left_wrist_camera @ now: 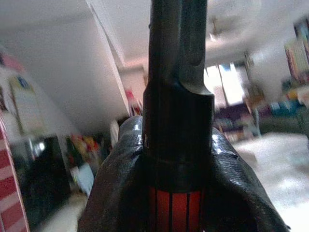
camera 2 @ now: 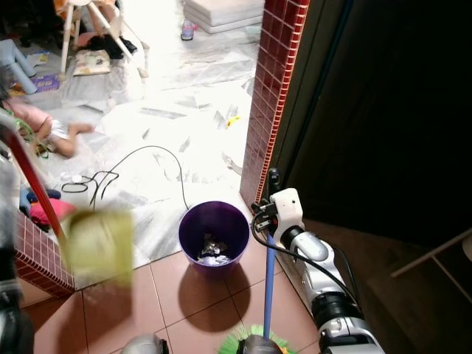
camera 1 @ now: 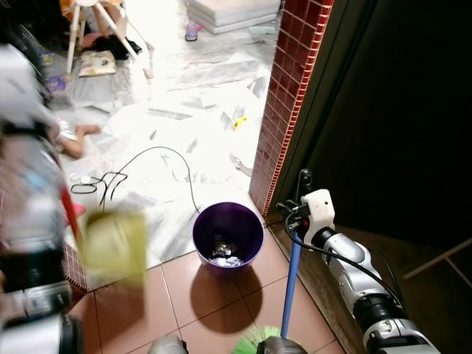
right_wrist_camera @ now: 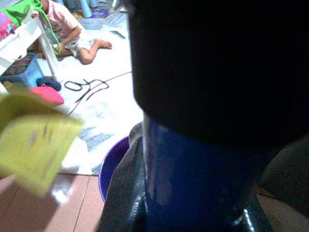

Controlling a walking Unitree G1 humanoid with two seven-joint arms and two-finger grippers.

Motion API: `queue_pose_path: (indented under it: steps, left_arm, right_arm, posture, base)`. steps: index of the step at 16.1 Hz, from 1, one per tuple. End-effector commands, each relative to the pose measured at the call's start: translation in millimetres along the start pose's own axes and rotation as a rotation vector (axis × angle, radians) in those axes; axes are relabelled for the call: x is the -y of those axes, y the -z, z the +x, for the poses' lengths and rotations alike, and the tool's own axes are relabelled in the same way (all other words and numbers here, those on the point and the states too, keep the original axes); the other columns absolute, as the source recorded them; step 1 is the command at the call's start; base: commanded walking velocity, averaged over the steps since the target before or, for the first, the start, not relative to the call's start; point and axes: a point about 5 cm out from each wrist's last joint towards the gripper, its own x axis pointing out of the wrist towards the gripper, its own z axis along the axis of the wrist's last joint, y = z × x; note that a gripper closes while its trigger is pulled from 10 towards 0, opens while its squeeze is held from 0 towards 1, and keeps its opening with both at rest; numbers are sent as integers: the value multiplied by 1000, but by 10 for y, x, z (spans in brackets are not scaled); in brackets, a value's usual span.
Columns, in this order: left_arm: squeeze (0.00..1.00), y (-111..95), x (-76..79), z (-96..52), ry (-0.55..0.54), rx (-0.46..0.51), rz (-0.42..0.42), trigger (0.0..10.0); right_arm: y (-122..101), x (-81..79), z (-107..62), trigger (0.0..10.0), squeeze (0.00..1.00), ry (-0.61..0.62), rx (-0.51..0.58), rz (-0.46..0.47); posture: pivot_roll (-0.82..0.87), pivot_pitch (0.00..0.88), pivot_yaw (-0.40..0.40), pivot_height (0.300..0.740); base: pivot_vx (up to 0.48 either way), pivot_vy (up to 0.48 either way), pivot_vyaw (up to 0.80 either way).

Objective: Sweep floor

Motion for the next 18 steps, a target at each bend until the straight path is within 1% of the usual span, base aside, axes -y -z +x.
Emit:
queue_pose_path:
  steps: [1, 2, 3, 5, 6, 7, 8, 9, 10, 11, 12, 14, 17, 18]
  left_arm:
    - [0, -126, 29, 25, -2, 61, 23, 10000]
    - [0, -63, 69, -32, 11, 38, 44, 10000]
    - [0, 45, 116, -115, 25, -6, 69, 10000]
    - [0, 199, 155, -235, 22, -90, 75, 10000]
    - [0, 368, 229, -384, 28, -190, 24, 10000]
    - [0, 485, 324, -505, 71, -262, -4, 10000]
    - [0, 560, 406, -598, 96, -296, -18, 10000]
    - [0, 617, 477, -661, 124, -318, -23, 10000]
    - [0, 636, 512, -686, 143, -323, -24, 10000]
    - [0, 681, 581, -728, 169, -342, -34, 10000]
    - [0, 695, 597, -733, 176, -355, -39, 10000]
    - [0, 687, 636, -721, 199, -353, -56, 10000]
    - [0, 682, 687, -701, 203, -349, -64, 10000]
    - [0, 660, 717, -690, 204, -341, -73, 10000]
  right_arm:
    - [7, 56, -33, 10000, 0, 18, -9, -2]
    - [1, 59, -28, 10000, 0, 22, -7, 0]
    - [-1, 46, -21, 10000, 0, 20, -6, 2]
    - [-11, 27, -25, 10000, 0, 20, 5, 10]
    - [-42, 27, -18, 10000, 0, 32, 23, 41]
    - [-56, 29, -11, 10000, 0, 41, 32, 59]
    - [-59, 31, -1, 10000, 0, 50, 35, 74]
    - [-56, 30, 5, 10000, 0, 54, 36, 81]
    - [-54, 28, 8, 10000, 0, 57, 40, 95]
    - [-42, 28, 15, 10000, 0, 65, 34, 123]
    - [-52, 21, 14, 10000, 0, 57, 38, 122]
    - [-47, 5, -2, 10000, 0, 47, 39, 123]
    - [-37, -3, -13, 10000, 0, 43, 38, 128]
    - [-36, -3, -14, 10000, 0, 43, 34, 133]
  posture:
    - [-40, 0, -31, 740]
    - [-40, 0, -30, 740]
    - [-40, 0, -28, 740]
    - [-38, 0, -25, 740]
    - [-40, 0, -22, 740]
    - [-41, 0, -14, 740]
    - [-40, 0, -13, 740]
    - [-39, 0, -12, 740]
    - [-39, 0, -9, 740]
    - [-41, 0, -8, 740]
    - [-44, 0, -5, 740]
    - [-50, 0, 2, 740]
    - [-52, 0, 4, 740]
    - [-55, 0, 3, 740]
  base:
    - [0, 0, 0]
    - [0, 0, 0]
    - [0, 0, 0]
    - [0, 0, 0]
    - [0, 0, 0]
    - [0, 0, 0]
    - [0, 0, 0]
    - [0, 0, 0]
    - [0, 0, 0]
    - [0, 0, 0]
    - [0, 0, 0]
    - [0, 0, 634]
    - [0, 0, 800]
    - [0, 0, 0]
